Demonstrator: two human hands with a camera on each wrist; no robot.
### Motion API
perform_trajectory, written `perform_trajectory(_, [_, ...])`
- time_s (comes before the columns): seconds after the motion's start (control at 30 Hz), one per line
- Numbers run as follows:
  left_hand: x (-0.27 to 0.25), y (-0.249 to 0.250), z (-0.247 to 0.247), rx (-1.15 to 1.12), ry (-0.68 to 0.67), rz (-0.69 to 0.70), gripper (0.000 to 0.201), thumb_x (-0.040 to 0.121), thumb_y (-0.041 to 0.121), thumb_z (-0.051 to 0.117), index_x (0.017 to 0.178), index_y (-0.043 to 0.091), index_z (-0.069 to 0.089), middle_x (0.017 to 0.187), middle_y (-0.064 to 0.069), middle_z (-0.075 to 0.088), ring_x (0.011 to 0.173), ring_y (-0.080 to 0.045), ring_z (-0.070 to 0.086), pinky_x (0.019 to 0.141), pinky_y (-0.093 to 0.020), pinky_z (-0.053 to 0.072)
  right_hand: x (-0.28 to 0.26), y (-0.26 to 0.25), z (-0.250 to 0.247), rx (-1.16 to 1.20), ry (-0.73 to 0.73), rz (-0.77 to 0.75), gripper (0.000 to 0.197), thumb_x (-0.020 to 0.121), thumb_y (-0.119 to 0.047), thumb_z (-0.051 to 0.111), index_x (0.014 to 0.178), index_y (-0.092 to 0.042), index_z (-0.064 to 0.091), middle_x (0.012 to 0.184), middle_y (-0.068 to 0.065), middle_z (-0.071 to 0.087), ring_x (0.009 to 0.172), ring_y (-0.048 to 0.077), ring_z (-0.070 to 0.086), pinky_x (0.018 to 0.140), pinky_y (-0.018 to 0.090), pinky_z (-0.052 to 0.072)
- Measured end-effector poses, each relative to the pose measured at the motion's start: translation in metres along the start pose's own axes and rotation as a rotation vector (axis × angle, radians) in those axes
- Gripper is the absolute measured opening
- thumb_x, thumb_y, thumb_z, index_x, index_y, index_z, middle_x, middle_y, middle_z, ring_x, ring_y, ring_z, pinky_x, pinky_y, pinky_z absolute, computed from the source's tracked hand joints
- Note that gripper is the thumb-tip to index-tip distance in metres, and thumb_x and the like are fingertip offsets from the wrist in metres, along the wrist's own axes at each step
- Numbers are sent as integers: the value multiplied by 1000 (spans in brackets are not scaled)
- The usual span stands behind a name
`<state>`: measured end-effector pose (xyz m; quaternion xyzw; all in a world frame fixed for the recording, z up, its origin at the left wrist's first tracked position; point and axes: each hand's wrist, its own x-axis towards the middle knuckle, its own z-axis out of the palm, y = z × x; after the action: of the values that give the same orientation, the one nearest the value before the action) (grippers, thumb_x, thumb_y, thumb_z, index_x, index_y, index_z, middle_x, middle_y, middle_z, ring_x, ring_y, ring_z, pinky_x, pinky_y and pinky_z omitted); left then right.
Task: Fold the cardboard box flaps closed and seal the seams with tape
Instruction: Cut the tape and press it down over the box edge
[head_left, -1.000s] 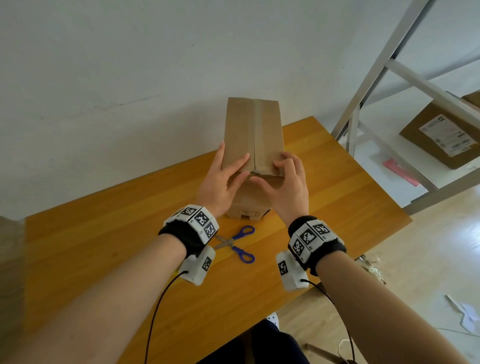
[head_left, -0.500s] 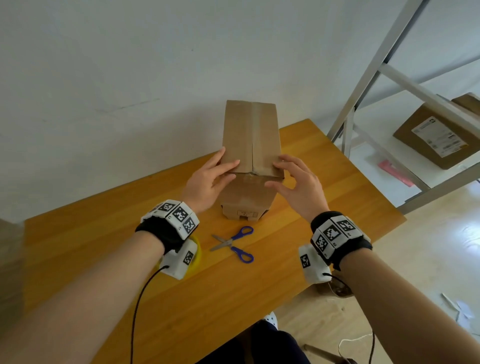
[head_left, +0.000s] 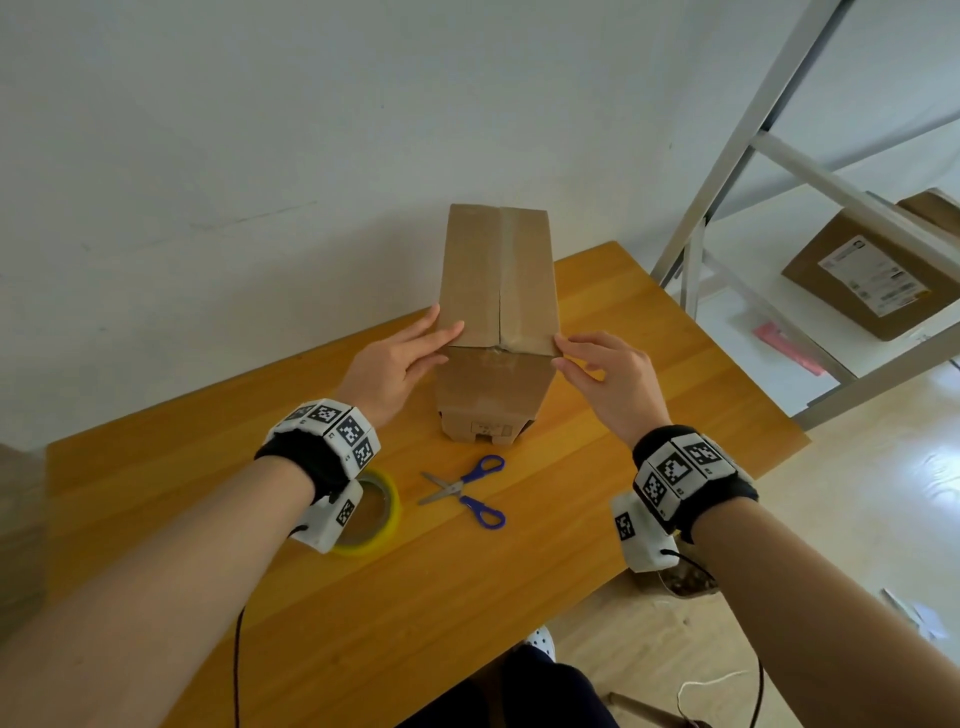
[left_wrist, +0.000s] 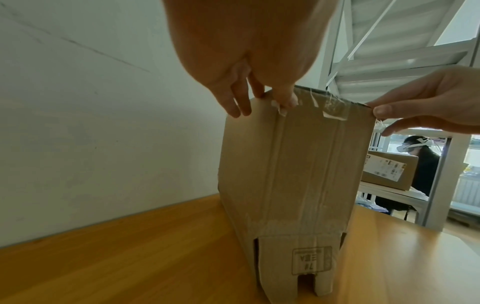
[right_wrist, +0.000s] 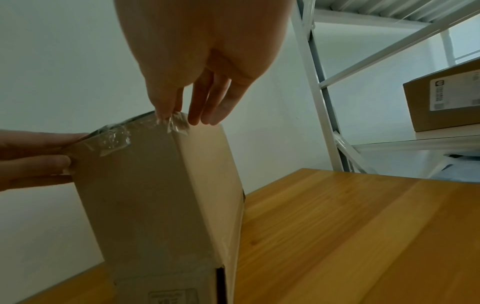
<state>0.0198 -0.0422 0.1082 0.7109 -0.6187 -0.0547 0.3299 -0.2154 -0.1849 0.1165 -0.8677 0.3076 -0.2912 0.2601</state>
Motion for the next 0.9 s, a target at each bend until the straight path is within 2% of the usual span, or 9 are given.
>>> perform_trajectory(0.13, [3,4,2,-41,45,19,41,89,14,58,128,23,50,136,-10,49,99,-18,67,88,-24,49,-1,2,7,-17,61,-15,23,87,-22,67,109,-14,71,97,1,69,81,19,60,66,41,55])
perform_trajectory(0.3, [5,5,0,-57,24,-9,39,88,16,60,127,20,54,135,-10,50,100,-18,66,89,-22,47,-1,4,13,-14,98,2,22,84,-23,70,104,-13,72,95,0,68,82,19,61,64,40,55])
perform_trajectory(0.4, [5,2,-6,-28,-47,-62,51,85,27,62,133,23,47,137,-4,50,93,-31,67,88,-32,53,-2,4,10,26,79,34,27,81,-27,73,106,-15,72,97,0,68,84,19,61,67,39,56])
perform_trajectory(0.47, [4,1,-12,24,-91,-61,58,85,35,62,138,24,41,138,1,48,84,-29,67,84,-36,56,-2,4,7,46,46,50,33,80,-30,73,109,-16,71,99,0,68,86,19,61,69,37,56])
perform_trajectory(0.57, [4,-1,-17,24,-108,-5,49,90,29,57,136,21,44,139,3,46,113,-15,59,97,-30,48,-3,2,4,53,22,66,35,82,-32,71,113,-16,70,98,-1,68,85,18,61,70,32,55])
perform_trajectory(0.63, [6,-1,-19,20,-106,18,43,92,26,54,133,20,47,138,3,47,119,-15,54,98,-30,47,-3,2,4,63,30,61,31,84,-28,69,113,-15,70,95,-1,69,83,16,61,70,26,53])
perform_trajectory(0.77, [10,0,-19,7,-99,51,38,91,27,54,128,18,53,135,1,50,115,-10,56,95,-25,46,-2,4,5,50,34,74,30,84,-28,70,109,-11,72,95,0,70,82,12,61,69,11,48])
perform_trajectory(0.87, [9,-3,-17,43,-102,109,36,90,27,56,126,20,56,126,0,58,104,1,58,86,-7,42,-8,8,6,50,10,104,31,82,-29,72,104,-9,73,94,2,70,80,13,65,73,23,56])
perform_trajectory(0.9, [8,-4,-16,34,-104,109,36,90,27,56,126,20,55,116,-1,66,96,7,59,79,0,41,-10,7,7,53,6,105,31,82,-29,72,105,-8,73,95,3,71,81,13,67,75,27,57])
